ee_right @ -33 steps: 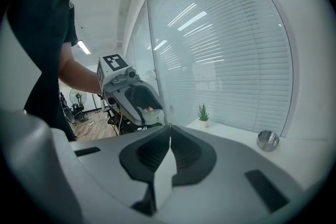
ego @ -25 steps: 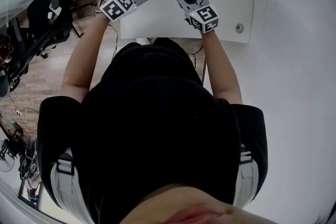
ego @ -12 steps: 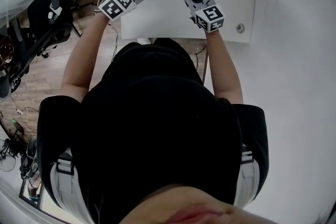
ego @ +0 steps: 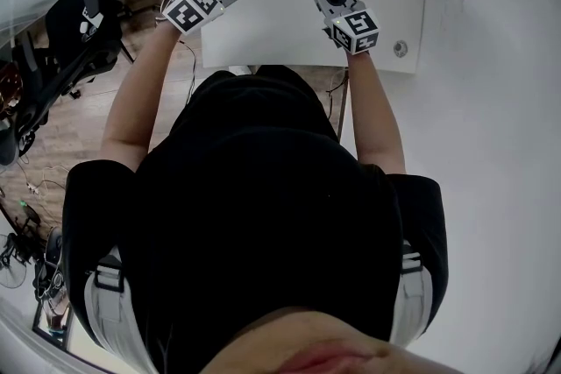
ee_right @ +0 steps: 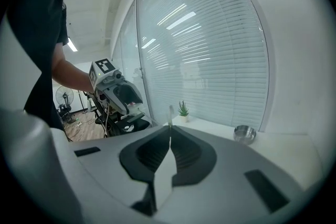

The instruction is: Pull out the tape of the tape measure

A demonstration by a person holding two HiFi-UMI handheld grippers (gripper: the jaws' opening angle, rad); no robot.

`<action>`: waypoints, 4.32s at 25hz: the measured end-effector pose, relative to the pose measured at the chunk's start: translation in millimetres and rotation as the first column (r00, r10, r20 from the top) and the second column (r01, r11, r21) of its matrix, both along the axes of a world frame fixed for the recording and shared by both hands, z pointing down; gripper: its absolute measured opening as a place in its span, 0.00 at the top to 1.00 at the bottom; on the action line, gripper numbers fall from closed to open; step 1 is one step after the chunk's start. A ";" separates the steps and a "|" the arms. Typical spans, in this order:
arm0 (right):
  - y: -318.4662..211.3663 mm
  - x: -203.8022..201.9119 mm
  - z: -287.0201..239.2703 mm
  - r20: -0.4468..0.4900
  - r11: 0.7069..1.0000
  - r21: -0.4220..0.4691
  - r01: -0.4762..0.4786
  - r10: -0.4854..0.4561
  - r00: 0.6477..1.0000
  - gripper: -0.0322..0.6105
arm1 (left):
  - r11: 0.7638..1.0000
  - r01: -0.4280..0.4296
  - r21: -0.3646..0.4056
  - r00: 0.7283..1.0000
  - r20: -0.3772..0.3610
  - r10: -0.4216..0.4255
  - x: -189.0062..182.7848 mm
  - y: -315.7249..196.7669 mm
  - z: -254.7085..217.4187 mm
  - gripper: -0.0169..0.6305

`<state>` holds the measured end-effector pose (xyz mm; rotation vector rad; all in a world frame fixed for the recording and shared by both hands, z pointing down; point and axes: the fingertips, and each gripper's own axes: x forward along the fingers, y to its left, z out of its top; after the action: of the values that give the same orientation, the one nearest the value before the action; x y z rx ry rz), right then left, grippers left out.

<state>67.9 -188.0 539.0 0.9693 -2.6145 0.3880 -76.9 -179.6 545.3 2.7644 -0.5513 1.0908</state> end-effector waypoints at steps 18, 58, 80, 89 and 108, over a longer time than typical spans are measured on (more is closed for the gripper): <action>2.7 29.9 11.1 -0.042 0.999 -0.016 -0.043 0.042 0.998 0.94 | 1.000 0.019 -0.010 1.000 0.015 -0.018 -5.0 -0.5 9.8 0.63; -16.6 135.2 43.4 -0.086 0.965 -0.083 -0.248 0.241 0.967 0.93 | 0.996 0.078 -0.044 0.995 0.068 -0.074 -7.6 -24.5 46.5 0.62; -21.7 149.4 91.5 -0.107 0.949 -0.172 -0.263 0.248 0.963 0.93 | 0.993 0.104 -0.062 0.994 0.044 -0.102 10.6 -31.7 92.5 0.62; -25.8 143.1 110.8 -0.136 0.951 -0.204 -0.230 0.206 0.969 0.93 | 0.991 0.116 -0.062 0.992 0.065 -0.112 7.1 -26.5 107.4 0.62; -18.5 141.7 153.2 -0.171 0.931 -0.294 -0.216 0.171 0.970 0.93 | 0.980 0.143 -0.138 0.984 0.123 -0.126 7.2 -7.3 156.6 0.62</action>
<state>209.6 -206.5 692.2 1.1016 -2.2470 0.7270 -69.7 -186.9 701.9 2.5126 -0.6342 1.2106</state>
